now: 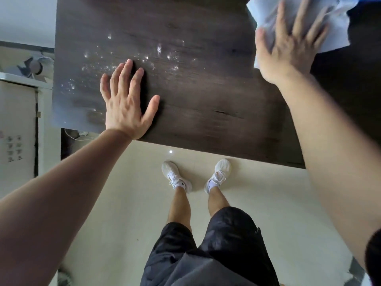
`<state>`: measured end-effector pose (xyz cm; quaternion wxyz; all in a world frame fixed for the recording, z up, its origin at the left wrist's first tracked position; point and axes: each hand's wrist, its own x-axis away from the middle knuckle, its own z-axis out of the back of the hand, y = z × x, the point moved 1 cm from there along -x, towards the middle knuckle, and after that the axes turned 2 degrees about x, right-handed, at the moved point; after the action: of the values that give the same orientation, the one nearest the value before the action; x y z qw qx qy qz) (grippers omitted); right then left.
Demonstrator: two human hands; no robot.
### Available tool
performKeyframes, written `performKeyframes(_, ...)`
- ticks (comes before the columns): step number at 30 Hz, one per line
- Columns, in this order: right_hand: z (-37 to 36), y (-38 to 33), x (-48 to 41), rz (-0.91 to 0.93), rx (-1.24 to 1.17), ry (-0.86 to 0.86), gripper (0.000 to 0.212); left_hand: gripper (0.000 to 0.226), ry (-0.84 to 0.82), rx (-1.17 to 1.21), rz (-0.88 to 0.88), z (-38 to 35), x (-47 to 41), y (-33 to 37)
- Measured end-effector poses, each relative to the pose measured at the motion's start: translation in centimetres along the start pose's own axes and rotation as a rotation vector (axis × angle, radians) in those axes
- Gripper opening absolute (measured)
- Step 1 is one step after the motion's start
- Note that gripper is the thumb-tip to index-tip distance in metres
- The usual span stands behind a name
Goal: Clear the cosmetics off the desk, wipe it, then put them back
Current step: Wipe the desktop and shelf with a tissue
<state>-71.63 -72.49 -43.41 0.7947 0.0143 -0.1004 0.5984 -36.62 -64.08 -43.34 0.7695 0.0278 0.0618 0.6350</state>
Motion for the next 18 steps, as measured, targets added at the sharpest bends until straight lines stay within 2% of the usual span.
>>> performKeyframes(6,-1.3,-9.7,4.4,0.411,0.02,-0.039,0.071,0.072,-0.01,0.019,-0.001,0.0,-0.1,0.1)
performKeyframes(10,-2.0,-8.2,6.4,0.561,0.049,-0.056,0.068,0.072,-0.007,0.016,-0.008,0.0,-0.1,0.1)
performKeyframes(13,-2.1,-4.6,6.3,0.501,0.054,-0.026,0.069,0.072,-0.025,0.026,-0.003,0.0,-0.2,0.0)
performKeyframes(18,-2.2,-0.8,7.1,0.213,0.051,0.005,0.072,0.075,-0.045,0.027,-0.004,-0.2,-0.2,-0.1)
